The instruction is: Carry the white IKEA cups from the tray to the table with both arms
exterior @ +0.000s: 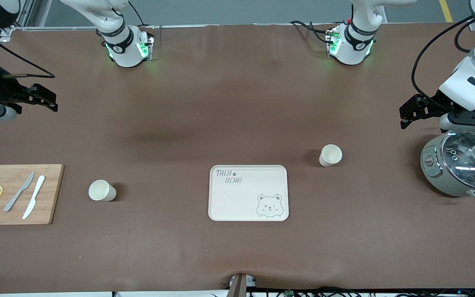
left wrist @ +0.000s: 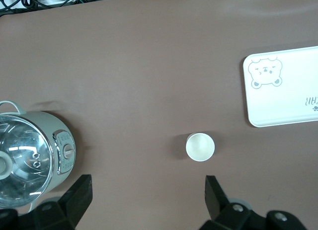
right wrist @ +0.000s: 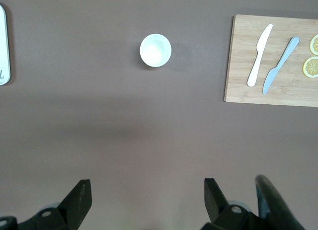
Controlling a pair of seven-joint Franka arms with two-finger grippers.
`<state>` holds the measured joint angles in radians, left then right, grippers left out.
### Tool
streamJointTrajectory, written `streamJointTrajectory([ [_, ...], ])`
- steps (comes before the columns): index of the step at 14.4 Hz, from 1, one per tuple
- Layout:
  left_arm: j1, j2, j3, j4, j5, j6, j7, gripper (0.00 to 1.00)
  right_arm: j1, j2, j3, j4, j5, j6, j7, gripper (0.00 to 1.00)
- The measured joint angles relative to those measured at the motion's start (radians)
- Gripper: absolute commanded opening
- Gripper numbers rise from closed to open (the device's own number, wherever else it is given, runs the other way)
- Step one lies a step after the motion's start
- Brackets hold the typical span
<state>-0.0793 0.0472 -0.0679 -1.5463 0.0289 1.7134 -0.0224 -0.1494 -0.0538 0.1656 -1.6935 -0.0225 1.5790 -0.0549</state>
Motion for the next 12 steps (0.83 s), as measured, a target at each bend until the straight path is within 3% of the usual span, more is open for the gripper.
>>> streamJointTrajectory([
  [8,0.002,0.000,-0.003,0.000,0.000,-0.116,0.024,1.00,0.072,0.000,-0.073,-0.003,0.000,0.004,0.000,1.00],
  [12,-0.002,0.000,-0.005,0.000,0.000,-0.129,0.026,1.00,0.142,0.000,-0.148,-0.003,0.000,0.005,0.000,1.00],
])
